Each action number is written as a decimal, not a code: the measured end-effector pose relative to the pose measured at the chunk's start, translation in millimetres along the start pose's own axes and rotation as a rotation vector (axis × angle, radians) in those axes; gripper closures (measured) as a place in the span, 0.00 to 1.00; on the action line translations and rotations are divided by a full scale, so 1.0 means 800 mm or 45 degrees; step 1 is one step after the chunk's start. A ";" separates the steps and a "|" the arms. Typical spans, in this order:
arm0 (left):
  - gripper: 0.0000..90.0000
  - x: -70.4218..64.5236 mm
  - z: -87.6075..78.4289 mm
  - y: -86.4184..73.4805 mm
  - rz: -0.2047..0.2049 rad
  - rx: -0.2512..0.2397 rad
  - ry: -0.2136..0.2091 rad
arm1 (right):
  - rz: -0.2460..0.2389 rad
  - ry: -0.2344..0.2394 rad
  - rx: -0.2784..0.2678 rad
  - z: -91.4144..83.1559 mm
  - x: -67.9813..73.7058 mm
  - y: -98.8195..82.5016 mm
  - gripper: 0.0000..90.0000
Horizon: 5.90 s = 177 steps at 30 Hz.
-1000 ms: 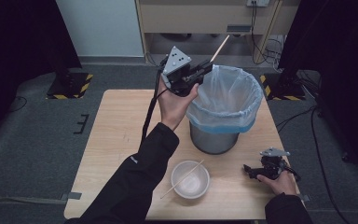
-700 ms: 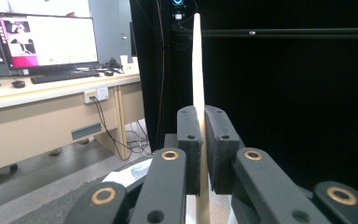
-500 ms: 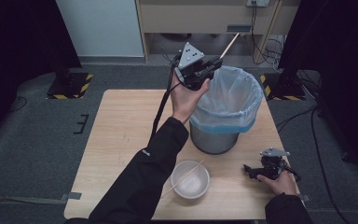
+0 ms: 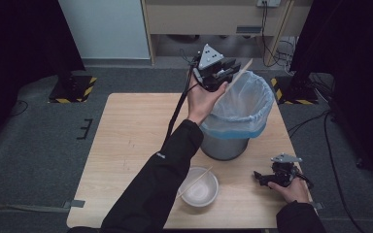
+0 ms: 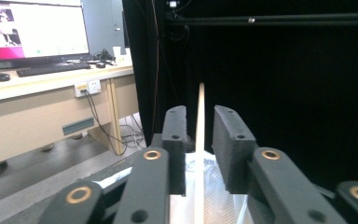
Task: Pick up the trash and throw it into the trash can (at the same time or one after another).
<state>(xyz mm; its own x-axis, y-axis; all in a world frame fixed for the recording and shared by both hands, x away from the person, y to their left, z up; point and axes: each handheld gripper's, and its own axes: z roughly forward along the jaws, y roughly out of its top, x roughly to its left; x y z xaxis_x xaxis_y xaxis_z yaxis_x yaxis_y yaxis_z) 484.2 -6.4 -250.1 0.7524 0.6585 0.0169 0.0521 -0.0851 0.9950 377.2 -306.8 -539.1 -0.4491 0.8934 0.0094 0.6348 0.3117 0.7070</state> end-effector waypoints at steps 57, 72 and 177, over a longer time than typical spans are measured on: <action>0.55 -0.078 -0.175 -0.237 -0.048 0.559 -0.199 | -0.011 0.003 0.005 0.000 0.000 0.000 0.01; 0.58 -0.081 -0.154 -0.302 -0.089 0.808 -0.171 | -0.011 0.003 0.005 0.000 0.000 0.000 0.01; 0.95 -0.020 -0.149 0.002 -0.005 -0.052 -0.014 | -0.005 0.000 -0.003 0.001 0.001 0.001 0.01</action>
<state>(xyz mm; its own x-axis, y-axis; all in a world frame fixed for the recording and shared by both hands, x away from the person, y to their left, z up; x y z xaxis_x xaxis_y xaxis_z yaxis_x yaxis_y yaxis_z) 394.0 72.3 -236.9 0.7596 0.6502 0.0124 0.0284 -0.0521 0.9982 378.0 -306.0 -539.4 -0.4515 0.8922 0.0067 0.6318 0.3144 0.7085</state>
